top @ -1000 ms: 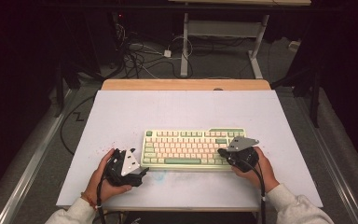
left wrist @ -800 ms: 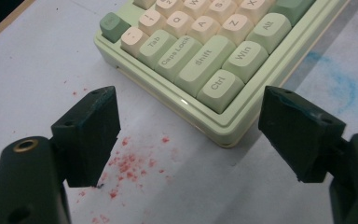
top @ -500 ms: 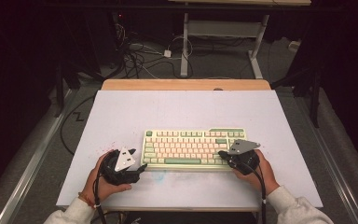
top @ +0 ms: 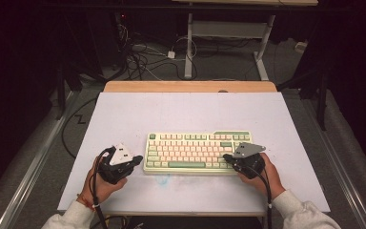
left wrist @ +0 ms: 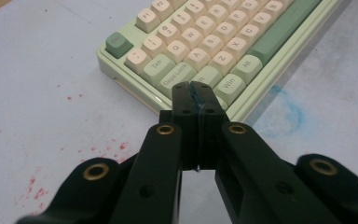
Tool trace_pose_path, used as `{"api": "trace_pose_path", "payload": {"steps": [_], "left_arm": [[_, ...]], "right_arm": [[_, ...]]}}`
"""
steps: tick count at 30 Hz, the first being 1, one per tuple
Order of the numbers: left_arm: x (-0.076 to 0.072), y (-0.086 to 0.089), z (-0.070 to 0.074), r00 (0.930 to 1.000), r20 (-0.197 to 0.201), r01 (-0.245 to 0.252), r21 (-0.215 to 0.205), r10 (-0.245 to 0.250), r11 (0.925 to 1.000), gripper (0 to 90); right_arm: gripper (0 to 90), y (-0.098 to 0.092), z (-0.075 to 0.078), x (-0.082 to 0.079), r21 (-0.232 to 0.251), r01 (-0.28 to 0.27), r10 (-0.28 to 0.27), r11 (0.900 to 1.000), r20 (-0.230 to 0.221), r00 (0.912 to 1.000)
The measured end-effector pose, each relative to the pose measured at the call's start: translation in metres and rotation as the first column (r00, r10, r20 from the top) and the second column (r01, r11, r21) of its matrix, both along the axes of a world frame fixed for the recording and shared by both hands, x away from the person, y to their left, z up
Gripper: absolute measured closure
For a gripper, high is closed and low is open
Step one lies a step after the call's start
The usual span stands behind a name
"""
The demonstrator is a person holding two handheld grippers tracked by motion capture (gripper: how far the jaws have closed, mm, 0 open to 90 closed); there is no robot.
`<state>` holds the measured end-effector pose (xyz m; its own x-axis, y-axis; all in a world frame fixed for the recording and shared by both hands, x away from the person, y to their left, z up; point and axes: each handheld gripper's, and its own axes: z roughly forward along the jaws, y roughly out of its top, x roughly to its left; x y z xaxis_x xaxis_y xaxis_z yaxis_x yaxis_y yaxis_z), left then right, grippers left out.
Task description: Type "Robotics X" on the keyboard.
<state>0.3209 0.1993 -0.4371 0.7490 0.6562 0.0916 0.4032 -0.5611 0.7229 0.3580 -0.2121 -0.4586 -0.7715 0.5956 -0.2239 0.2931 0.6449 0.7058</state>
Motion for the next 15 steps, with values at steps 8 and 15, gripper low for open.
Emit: {"api": "trace_pose_path", "payload": {"steps": [8, 15], "left_arm": [[0.008, -0.005, 0.011, 1.0000, 0.000, 0.004, -0.017, -0.004, 0.9999, 87.2], [0.016, -0.022, 0.014, 0.9996, -0.007, 0.029, 0.023, -0.029, 0.9993, 87.3]], "right_arm": [[90.0, 0.001, 0.000, -0.001, -0.004, 0.006, -0.006, 1.000, 0.002, 1.0000], [90.0, 0.001, 0.000, -0.001, -0.004, 0.006, -0.006, 1.000, 0.004, 1.0000]]}}
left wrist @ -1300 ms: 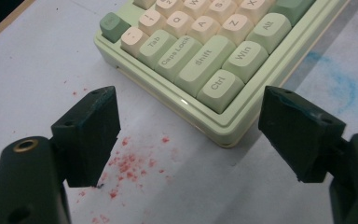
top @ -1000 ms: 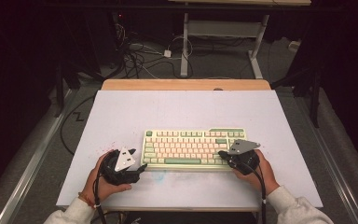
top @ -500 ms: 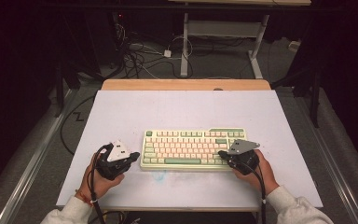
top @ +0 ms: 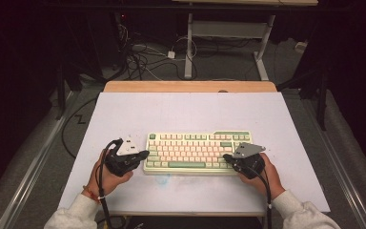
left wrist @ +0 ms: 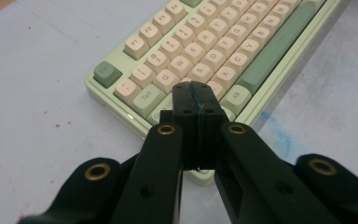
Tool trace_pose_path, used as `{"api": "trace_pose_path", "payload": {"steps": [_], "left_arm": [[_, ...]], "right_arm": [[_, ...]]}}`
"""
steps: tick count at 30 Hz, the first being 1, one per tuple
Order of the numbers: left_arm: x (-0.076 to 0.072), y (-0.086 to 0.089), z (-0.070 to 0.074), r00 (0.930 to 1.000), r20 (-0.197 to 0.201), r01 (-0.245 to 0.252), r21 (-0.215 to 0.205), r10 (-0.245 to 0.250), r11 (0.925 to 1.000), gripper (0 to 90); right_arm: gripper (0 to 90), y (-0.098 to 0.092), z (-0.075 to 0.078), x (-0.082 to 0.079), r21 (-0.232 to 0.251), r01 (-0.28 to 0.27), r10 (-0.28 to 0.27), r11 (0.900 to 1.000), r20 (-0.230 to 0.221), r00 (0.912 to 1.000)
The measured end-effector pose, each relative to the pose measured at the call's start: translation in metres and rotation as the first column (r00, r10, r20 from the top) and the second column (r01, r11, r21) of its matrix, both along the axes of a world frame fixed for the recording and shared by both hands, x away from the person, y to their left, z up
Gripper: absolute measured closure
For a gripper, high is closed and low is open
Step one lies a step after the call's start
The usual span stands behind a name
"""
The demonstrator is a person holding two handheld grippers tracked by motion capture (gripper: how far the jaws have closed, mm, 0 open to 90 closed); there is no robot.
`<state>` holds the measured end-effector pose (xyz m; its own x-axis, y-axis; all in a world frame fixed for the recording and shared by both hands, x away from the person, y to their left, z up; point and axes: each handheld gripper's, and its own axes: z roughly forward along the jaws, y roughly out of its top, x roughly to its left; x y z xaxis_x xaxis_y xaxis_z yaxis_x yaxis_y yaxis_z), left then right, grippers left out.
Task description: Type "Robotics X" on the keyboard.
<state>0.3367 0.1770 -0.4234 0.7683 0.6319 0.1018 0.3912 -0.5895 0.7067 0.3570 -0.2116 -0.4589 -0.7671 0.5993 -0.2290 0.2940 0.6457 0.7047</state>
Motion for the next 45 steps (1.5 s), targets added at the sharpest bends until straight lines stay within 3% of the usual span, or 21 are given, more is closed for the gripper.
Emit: {"api": "trace_pose_path", "payload": {"steps": [9, 14, 25, 36, 40, 45], "left_arm": [[0.014, -0.019, -0.001, 0.9991, -0.021, 0.036, 0.029, -0.036, 0.9989, 87.3], [0.021, -0.033, -0.004, 0.9980, -0.031, 0.058, 0.069, -0.056, 0.9960, 87.2], [0.037, -0.056, -0.014, 0.9931, -0.070, 0.101, 0.098, -0.094, 0.9901, 87.2], [0.041, -0.067, -0.021, 0.9901, -0.087, 0.121, 0.129, -0.111, 0.9842, 87.2], [0.040, -0.069, -0.022, 0.9924, -0.068, 0.111, 0.136, -0.103, 0.9845, 87.2], [0.038, -0.068, -0.022, 0.9914, -0.071, 0.118, 0.125, -0.110, 0.9850, 87.2]], "right_arm": [[90.0, -0.001, 0.000, 0.001, 0.006, -0.003, 0.003, 1.000, -0.003, 1.0000], [90.0, 0.000, 0.000, 0.000, 0.007, -0.001, 0.001, 1.000, -0.003, 1.0000], [90.0, 0.000, 0.000, 0.000, 0.001, -0.003, 0.003, 1.000, 0.002, 1.0000], [90.0, 0.000, 0.000, 0.000, -0.001, -0.003, 0.003, 1.000, 0.006, 1.0000], [90.0, 0.000, 0.000, 0.000, -0.002, -0.002, 0.002, 1.000, 0.004, 1.0000], [90.0, 0.001, 0.000, -0.001, -0.006, -0.002, 0.002, 1.000, 0.007, 1.0000]]}}
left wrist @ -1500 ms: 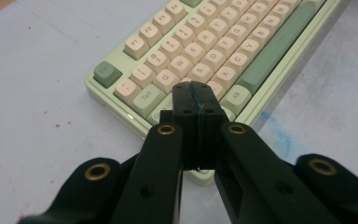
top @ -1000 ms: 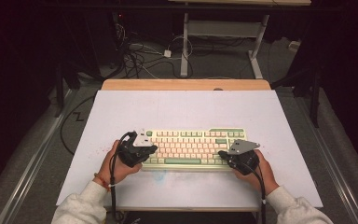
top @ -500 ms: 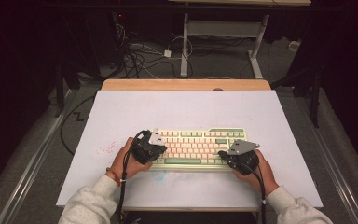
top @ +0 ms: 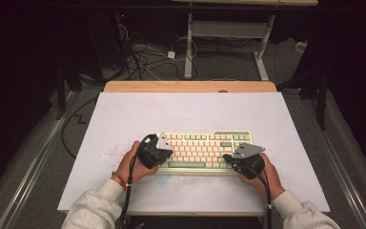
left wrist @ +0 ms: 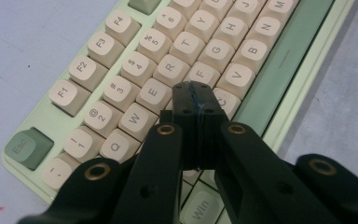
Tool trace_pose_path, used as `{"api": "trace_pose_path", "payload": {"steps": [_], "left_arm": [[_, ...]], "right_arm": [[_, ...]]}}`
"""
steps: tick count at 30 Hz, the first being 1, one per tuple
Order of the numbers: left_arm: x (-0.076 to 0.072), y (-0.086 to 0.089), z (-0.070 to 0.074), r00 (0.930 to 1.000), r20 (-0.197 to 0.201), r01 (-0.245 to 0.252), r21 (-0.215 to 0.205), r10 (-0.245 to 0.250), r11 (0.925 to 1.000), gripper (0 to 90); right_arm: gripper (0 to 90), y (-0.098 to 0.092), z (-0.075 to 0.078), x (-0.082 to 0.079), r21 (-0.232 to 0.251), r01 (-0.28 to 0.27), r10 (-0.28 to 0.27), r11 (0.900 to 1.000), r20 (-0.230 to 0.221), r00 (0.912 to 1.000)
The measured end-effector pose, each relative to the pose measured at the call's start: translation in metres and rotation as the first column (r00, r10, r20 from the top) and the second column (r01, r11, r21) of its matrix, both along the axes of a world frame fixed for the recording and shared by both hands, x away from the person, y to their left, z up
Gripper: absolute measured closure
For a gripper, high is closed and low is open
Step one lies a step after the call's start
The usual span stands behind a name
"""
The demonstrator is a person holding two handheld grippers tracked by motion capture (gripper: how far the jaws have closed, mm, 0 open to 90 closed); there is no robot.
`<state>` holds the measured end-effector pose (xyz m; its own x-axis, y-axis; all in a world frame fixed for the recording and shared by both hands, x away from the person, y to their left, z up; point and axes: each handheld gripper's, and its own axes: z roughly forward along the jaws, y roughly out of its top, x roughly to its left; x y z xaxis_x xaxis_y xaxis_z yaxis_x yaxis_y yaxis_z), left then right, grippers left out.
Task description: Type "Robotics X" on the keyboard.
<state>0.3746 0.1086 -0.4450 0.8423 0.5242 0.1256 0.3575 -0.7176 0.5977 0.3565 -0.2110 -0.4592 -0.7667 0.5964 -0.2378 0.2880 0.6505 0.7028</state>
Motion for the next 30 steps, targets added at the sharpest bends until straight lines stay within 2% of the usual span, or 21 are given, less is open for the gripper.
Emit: {"api": "trace_pose_path", "payload": {"steps": [9, 12, 14, 17, 21, 22, 23, 24, 26, 30], "left_arm": [[0.001, -0.002, -0.003, 0.9999, -0.006, 0.011, -0.002, -0.011, 0.9999, 87.1], [-0.001, -0.002, -0.002, 0.9999, 0.001, 0.015, 0.000, -0.015, 0.9999, 87.1], [-0.003, -0.002, 0.001, 0.9996, 0.029, 0.008, 0.002, -0.008, 1.0000, 87.1], [-0.006, -0.002, 0.005, 0.9993, 0.031, 0.018, -0.012, -0.018, 0.9998, 87.1], [-0.004, -0.003, 0.001, 0.9996, 0.018, 0.023, 0.010, -0.023, 0.9997, 87.2], [-0.004, -0.004, -0.002, 0.9996, 0.005, 0.026, 0.025, -0.027, 0.9993, 87.2], [-0.004, -0.005, -0.006, 0.9997, 0.009, 0.021, 0.033, -0.021, 0.9992, 87.2], [-0.005, -0.005, -0.007, 0.9997, 0.018, 0.015, 0.019, -0.015, 0.9997, 87.2], [-0.006, -0.004, -0.005, 0.9998, 0.010, 0.019, 0.026, -0.019, 0.9995, 87.2], [-0.009, -0.001, -0.001, 0.9993, 0.036, 0.012, 0.008, -0.013, 0.9999, 86.1]], "right_arm": [[90.0, 0.000, -0.001, 0.002, 0.012, 0.003, -0.003, 1.000, -0.006, 1.0000], [90.0, 0.000, -0.001, 0.001, 0.007, 0.006, -0.006, 1.000, 0.000, 1.0000], [90.0, -0.001, -0.001, 0.000, 0.009, 0.003, -0.003, 1.000, 0.001, 1.0000], [90.0, -0.002, -0.001, 0.000, 0.014, 0.006, -0.006, 1.000, -0.004, 1.0000], [90.0, -0.002, -0.001, 0.000, 0.010, 0.003, -0.003, 1.000, 0.000, 1.0000], [90.0, -0.002, -0.001, 0.000, 0.009, 0.003, -0.003, 1.000, 0.002, 1.0000], [90.0, -0.002, -0.001, 0.000, 0.009, 0.004, -0.004, 1.000, 0.004, 1.0000], [90.0, -0.002, -0.001, 0.000, 0.008, 0.004, -0.004, 1.000, 0.005, 1.0000], [90.0, -0.002, -0.001, -0.001, 0.007, 0.004, -0.004, 1.000, 0.004, 1.0000], [90.0, -0.003, 0.000, 0.000, 0.009, 0.003, -0.003, 1.000, -0.002, 1.0000]]}}
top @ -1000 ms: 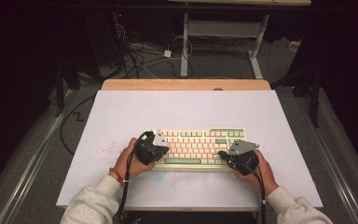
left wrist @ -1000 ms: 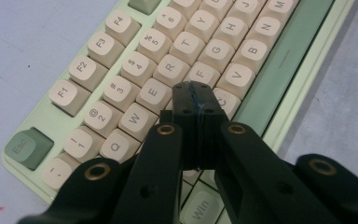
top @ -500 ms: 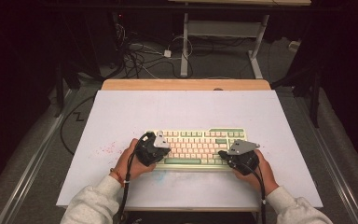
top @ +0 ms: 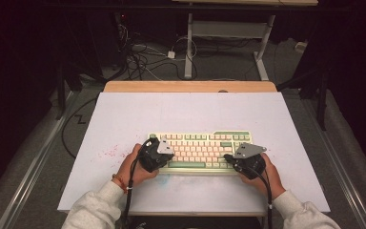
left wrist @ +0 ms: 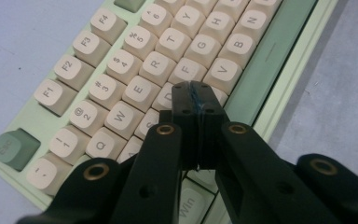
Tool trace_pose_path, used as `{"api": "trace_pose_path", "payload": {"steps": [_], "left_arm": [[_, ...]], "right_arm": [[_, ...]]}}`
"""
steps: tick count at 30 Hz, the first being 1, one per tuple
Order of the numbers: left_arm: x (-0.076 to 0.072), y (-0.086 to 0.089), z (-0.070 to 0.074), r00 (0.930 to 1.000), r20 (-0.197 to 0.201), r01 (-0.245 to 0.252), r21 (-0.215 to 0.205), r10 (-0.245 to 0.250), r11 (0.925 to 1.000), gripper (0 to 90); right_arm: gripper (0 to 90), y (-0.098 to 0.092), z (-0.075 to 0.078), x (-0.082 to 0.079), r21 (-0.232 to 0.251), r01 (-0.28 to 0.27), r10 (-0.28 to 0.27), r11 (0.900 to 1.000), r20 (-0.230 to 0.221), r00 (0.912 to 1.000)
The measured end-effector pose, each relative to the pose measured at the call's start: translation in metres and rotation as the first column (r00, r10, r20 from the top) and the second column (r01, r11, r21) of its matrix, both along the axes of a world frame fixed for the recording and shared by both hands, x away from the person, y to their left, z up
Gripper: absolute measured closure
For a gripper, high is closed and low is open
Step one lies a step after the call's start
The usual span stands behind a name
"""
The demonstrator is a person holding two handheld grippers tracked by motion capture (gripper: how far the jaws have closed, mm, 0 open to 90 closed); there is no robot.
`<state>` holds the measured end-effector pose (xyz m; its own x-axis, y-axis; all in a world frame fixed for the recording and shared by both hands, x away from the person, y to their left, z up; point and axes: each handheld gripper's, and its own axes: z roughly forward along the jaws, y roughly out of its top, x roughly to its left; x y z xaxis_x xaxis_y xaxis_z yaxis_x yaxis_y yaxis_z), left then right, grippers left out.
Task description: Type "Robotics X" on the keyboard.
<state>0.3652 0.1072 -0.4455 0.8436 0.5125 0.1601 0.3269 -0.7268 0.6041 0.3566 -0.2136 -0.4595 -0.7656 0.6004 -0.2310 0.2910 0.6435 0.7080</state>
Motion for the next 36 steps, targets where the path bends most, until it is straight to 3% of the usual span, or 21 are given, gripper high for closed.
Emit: {"api": "trace_pose_path", "payload": {"steps": [5, 11, 22, 26, 28, 36], "left_arm": [[-0.003, 0.003, 0.006, 0.9995, 0.030, -0.010, -0.020, 0.011, 0.9998, 85.9], [-0.001, 0.004, 0.005, 0.9997, 0.024, -0.008, -0.019, 0.009, 0.9998, 85.7], [-0.001, 0.007, 0.007, 0.9980, 0.059, -0.021, -0.049, 0.024, 0.9986, 80.2], [-0.002, 0.007, 0.008, 0.9956, 0.086, -0.032, -0.058, 0.037, 0.9978, 76.1], [-0.002, 0.008, 0.008, 0.9939, 0.101, -0.038, -0.057, 0.044, 0.9976, 73.9], [-0.001, 0.010, 0.010, 0.9869, 0.136, -0.078, -0.066, 0.087, 0.9948, 57.1]], "right_arm": [[90.0, 0.000, 0.000, 0.000, 0.001, 0.001, -0.001, 1.000, -0.004, 1.0000], [90.0, 0.000, 0.000, 0.000, -0.001, 0.000, 0.000, 1.000, 0.000, 1.0000], [90.0, 0.000, 0.001, 0.000, -0.002, 0.003, -0.003, 1.000, -0.002, 1.0000], [90.0, 0.000, 0.002, 0.000, -0.002, 0.006, -0.006, 1.000, 0.005, 1.0000], [90.0, -0.001, 0.004, 0.000, 0.020, 0.005, -0.005, 1.000, 0.002, 1.0000], [90.0, -0.003, 0.016, 0.001, 0.057, 0.013, -0.015, 0.998, 0.034, 0.9993]]}}
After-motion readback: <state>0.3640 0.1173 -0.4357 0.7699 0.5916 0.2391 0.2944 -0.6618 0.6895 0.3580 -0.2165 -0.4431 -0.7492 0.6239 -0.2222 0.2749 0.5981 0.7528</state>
